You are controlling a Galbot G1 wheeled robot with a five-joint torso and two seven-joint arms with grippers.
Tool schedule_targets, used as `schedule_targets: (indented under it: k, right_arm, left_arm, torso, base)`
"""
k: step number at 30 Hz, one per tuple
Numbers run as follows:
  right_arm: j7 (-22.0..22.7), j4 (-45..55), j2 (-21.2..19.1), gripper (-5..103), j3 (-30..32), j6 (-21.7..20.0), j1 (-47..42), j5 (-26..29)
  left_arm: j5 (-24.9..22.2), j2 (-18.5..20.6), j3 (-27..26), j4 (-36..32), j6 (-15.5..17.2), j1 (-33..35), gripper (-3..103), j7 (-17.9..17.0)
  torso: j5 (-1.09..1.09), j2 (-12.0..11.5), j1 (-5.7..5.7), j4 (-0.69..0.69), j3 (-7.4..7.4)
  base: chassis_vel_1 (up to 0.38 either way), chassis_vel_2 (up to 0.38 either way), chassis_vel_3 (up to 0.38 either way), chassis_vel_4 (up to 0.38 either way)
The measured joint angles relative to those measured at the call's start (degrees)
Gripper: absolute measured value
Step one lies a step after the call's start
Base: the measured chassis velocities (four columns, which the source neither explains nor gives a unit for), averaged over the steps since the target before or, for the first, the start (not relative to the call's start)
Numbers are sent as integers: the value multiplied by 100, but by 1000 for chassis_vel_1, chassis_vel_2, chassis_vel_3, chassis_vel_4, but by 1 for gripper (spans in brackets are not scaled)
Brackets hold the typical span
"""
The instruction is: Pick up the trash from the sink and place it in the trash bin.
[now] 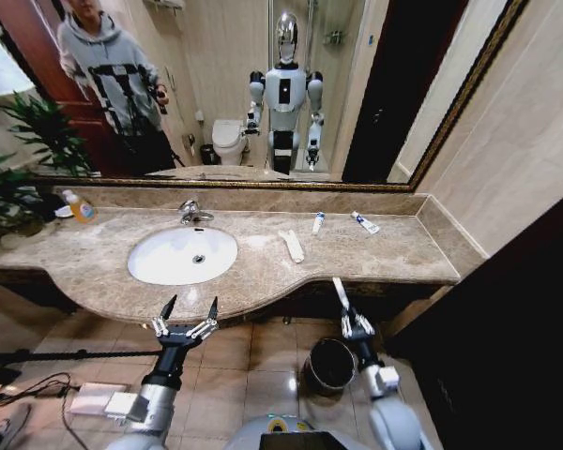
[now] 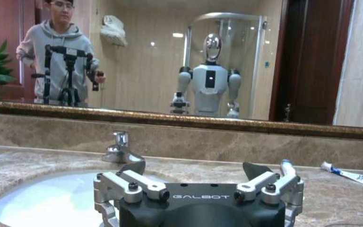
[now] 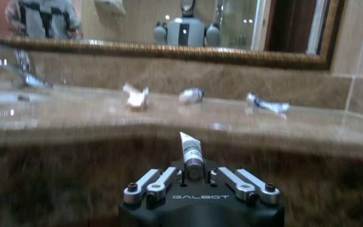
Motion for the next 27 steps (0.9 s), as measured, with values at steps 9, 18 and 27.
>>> schedule_targets:
  k: [9,18,27]
  right_arm:
    - [512,-1496,-25,18,121,878,239,-696]
    - [90,-2732,-78,18,49,614,813,-89]
    - [-820,-4271,-186,18,3,-196,1779,663]
  left_arm:
    - [0,0,0,0,0,0,100,0]
    - [0,0,0,0,0,0,100,0]
    - [0,0,0,0,0,0,100,-2]
  torso:
    - [1,0,1,0,0]
    - [0,0,1,0,1]
    - [0,-1,1,0,1]
  base:
    - [0,0,0,0]
    - [0,0,0,0]
    - [0,0,0,0]
